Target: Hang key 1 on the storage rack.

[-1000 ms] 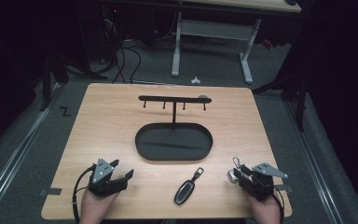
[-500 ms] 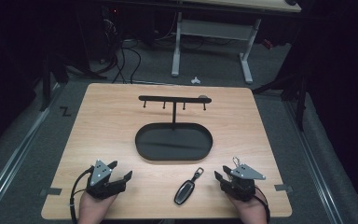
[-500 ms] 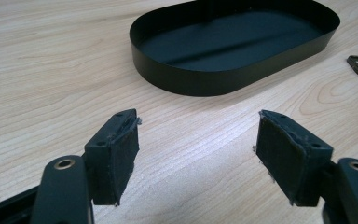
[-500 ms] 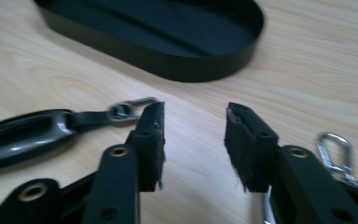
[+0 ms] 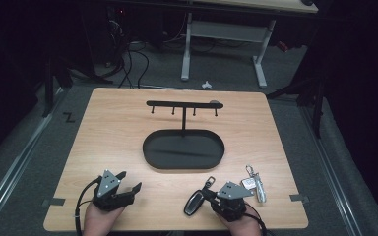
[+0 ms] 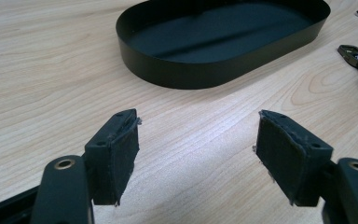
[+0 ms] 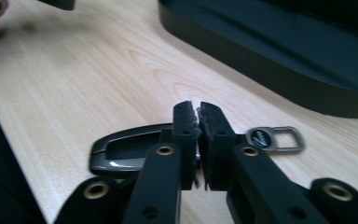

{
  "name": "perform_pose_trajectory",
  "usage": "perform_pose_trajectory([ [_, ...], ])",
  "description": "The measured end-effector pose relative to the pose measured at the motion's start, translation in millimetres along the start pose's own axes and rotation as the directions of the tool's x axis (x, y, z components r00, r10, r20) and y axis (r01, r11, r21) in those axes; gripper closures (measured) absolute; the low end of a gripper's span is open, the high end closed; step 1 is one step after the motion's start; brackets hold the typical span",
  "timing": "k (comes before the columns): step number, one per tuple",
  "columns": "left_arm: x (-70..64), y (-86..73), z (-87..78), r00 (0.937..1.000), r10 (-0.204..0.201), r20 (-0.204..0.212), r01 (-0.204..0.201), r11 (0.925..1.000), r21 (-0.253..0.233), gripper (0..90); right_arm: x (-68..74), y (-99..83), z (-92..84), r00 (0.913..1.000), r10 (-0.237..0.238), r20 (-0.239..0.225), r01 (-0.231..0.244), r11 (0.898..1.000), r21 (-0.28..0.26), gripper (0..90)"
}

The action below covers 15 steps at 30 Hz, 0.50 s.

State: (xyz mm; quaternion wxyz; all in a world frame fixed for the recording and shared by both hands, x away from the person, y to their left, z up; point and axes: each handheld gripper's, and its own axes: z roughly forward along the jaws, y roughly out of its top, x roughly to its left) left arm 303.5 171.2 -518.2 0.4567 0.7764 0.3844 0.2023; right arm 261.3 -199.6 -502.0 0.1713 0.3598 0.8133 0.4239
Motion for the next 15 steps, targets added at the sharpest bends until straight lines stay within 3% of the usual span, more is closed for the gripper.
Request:
perform_pose_trajectory([
  [8, -1.3, -2.5, -0.6, 1.0000, 0.008, 0.002, -0.008, 0.9999, 0.007, 30.3, 12.9, 2.6, 7.9, 0.9969, -0.024, -0.075, 0.026, 0.999, 0.022, 90.0],
  [15, -0.1, -4.8, -5.1, 1.0000, 0.003, -0.007, -0.003, 1.0000, 0.005, 30.2, 24.2, 1.7, 20.1, 0.9917, -0.072, -0.107, 0.080, 0.994, 0.069, 90.0],
])
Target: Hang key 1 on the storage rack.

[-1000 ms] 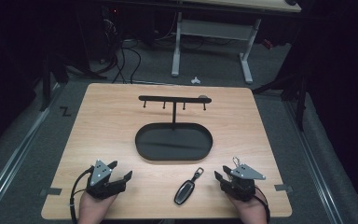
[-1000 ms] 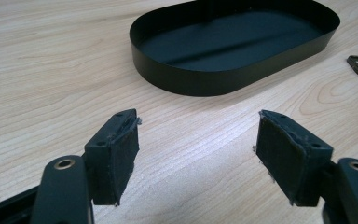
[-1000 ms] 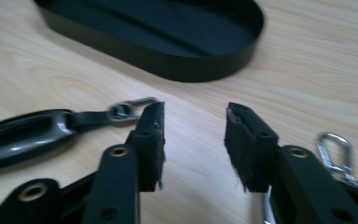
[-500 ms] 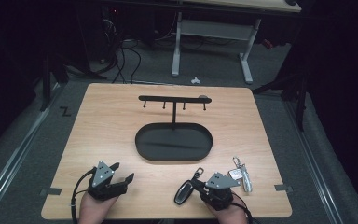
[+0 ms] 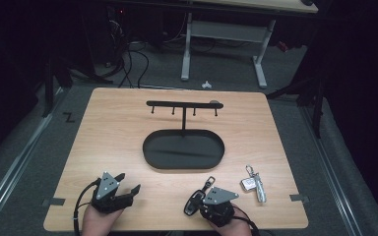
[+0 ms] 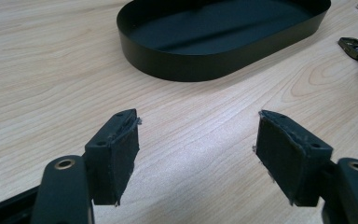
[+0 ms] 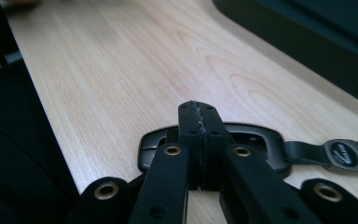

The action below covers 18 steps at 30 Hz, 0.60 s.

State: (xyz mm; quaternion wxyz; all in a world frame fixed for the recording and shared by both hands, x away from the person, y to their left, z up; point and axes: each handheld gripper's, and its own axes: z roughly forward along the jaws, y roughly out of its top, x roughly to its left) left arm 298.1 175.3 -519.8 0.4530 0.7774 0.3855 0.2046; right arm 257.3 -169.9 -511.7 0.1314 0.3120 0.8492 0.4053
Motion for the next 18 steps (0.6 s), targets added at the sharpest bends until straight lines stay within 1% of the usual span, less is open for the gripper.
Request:
perform_pose_trajectory([
  [1, -0.2, -0.2, -0.7, 1.0000, -0.002, -0.001, 0.002, 1.0000, -0.005, 30.3, 1.6, -0.9, 2.1, 0.9999, -0.013, 0.000, 0.013, 1.000, 0.014, 90.0],
  [6, -1.0, 0.5, 0.5, 1.0000, 0.005, 0.003, -0.005, 1.0000, -0.005, 30.2, 0.2, -1.9, 4.0, 0.9999, -0.008, -0.008, 0.008, 1.000, 0.025, 90.0],
  [7, -1.4, 1.2, 1.5, 0.9999, 0.008, 0.007, -0.008, 1.0000, -0.005, 30.2, 1.2, -2.9, 5.1, 0.9998, -0.014, -0.012, 0.015, 0.999, 0.043, 90.0],
  [8, -1.6, 1.6, 1.9, 0.9999, 0.009, 0.009, -0.009, 0.9999, -0.005, 30.1, 1.8, -3.8, 5.6, 0.9997, -0.022, -0.012, 0.023, 0.999, 0.045, 90.0],
  [11, -2.6, 2.7, 4.0, 0.9998, 0.014, 0.014, -0.014, 0.9999, -0.005, 30.1, 2.1, -4.9, 4.2, 0.9996, -0.024, -0.016, 0.025, 0.999, 0.046, 90.0],
  [16, -4.7, 4.4, 7.0, 0.9994, 0.023, 0.025, -0.023, 0.9997, -0.001, 30.1, -1.5, -8.6, 0.6, 0.9998, -0.018, 0.005, 0.018, 0.998, 0.058, 90.0],
  [18, -5.0, 4.7, 7.6, 0.9993, 0.025, 0.028, -0.025, 0.9997, 0.000, 30.1, -2.8, -9.3, -0.4, 0.9999, -0.014, 0.006, 0.013, 0.998, 0.057, 90.0],
])
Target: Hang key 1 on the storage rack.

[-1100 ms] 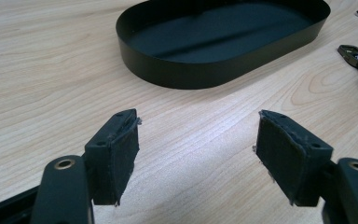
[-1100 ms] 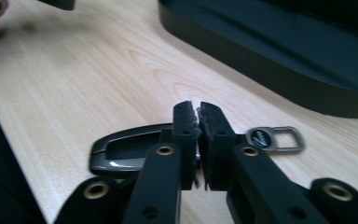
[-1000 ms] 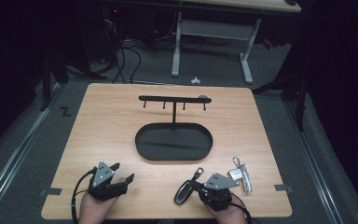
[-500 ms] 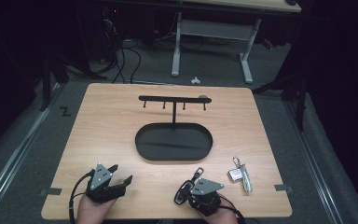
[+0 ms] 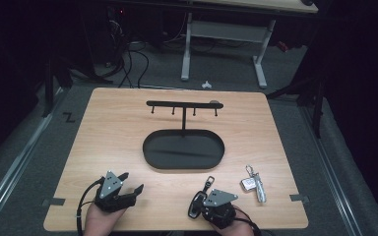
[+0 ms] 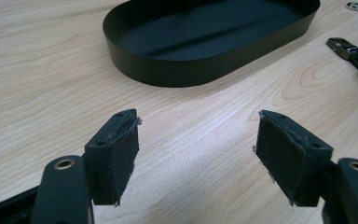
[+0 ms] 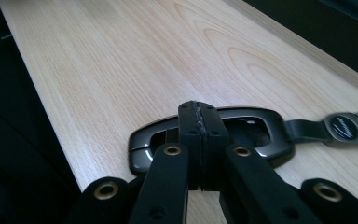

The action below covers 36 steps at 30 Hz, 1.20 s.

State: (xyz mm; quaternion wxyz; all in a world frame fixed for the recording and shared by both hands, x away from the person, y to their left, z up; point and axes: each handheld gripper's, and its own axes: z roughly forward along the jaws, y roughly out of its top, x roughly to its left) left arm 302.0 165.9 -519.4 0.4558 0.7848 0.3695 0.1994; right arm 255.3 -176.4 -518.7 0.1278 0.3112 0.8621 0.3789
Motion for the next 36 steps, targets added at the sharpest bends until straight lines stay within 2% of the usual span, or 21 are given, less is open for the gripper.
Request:
perform_pose_trajectory([
  [13, -2.7, 2.8, 4.4, 0.9998, 0.016, 0.010, -0.016, 0.9999, 0.002, 30.2, -23.9, -13.1, -17.7, 0.9958, 0.075, 0.052, -0.075, 0.997, 0.003, 90.0],
  [15, -2.7, 3.4, 4.9, 0.9998, 0.016, 0.012, -0.016, 0.9999, 0.000, 30.1, -23.6, -14.4, -21.0, 0.9953, 0.077, 0.059, -0.077, 0.997, -0.003, 90.0],
  [18, -2.8, 4.1, 6.2, 0.9998, 0.015, 0.014, -0.015, 0.9999, 0.001, 30.1, -19.7, -13.9, -24.4, 0.9964, 0.072, 0.045, -0.072, 0.997, -0.016, 90.0],
  [21, -3.8, 5.5, 8.7, 0.9996, 0.020, 0.018, -0.020, 0.9998, 0.001, 30.1, -13.8, -14.3, -24.1, 0.9977, 0.065, 0.020, -0.065, 0.998, 0.004, 90.0],
  [25, -5.4, 8.4, 12.7, 0.9993, 0.023, 0.029, -0.023, 0.9997, -0.003, 30.1, -10.2, -17.1, -23.4, 0.9980, 0.062, 0.014, -0.062, 0.998, 0.019, 90.0],
  [29, -6.9, 10.0, 15.3, 0.9990, 0.028, 0.035, -0.028, 0.9996, 0.000, 30.1, -10.6, -18.8, -25.5, 0.9976, 0.066, 0.021, -0.066, 0.998, 0.020, 90.0],
  [36, -9.0, 12.9, 20.0, 0.9986, 0.034, 0.041, -0.033, 0.9994, -0.003, 30.1, -18.6, -25.0, -32.7, 0.9944, 0.077, 0.072, -0.079, 0.997, 0.021, 90.0],
])
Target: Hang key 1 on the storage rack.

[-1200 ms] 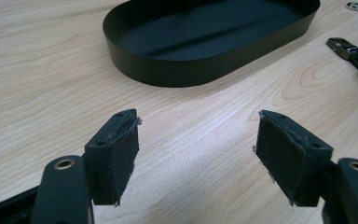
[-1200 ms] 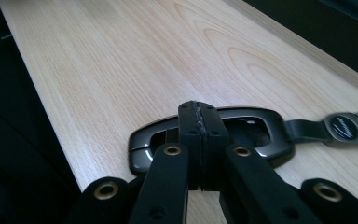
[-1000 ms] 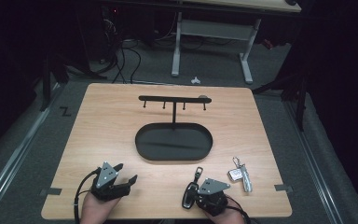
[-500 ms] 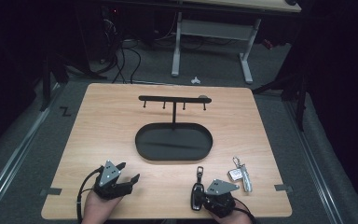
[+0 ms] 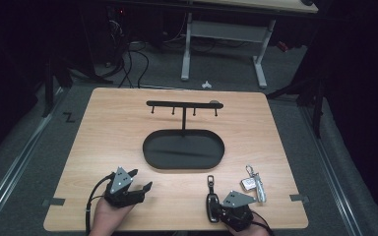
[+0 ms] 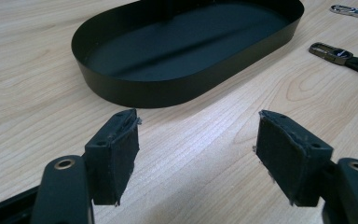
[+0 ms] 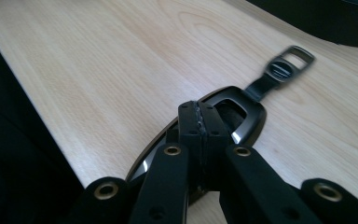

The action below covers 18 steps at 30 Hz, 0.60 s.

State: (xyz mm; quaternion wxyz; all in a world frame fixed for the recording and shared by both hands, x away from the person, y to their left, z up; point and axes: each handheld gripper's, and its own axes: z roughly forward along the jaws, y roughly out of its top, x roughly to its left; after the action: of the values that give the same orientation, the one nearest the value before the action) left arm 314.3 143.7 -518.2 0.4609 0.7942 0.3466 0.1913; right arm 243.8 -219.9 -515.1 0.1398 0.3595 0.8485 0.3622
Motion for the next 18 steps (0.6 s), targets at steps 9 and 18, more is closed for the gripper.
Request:
perform_pose_trajectory([
  [9, -1.1, 1.1, 1.7, 1.0000, 0.007, 0.006, -0.007, 1.0000, 0.006, 30.2, -20.7, -6.4, -5.9, 0.9979, 0.043, 0.048, -0.043, 0.999, -0.005, 90.0],
  [18, 0.2, 0.1, -0.4, 1.0000, -0.001, -0.001, 0.001, 1.0000, 0.001, 30.2, -24.3, -6.7, -15.0, 0.9966, 0.059, 0.058, -0.058, 0.998, -0.019, 90.0],
])
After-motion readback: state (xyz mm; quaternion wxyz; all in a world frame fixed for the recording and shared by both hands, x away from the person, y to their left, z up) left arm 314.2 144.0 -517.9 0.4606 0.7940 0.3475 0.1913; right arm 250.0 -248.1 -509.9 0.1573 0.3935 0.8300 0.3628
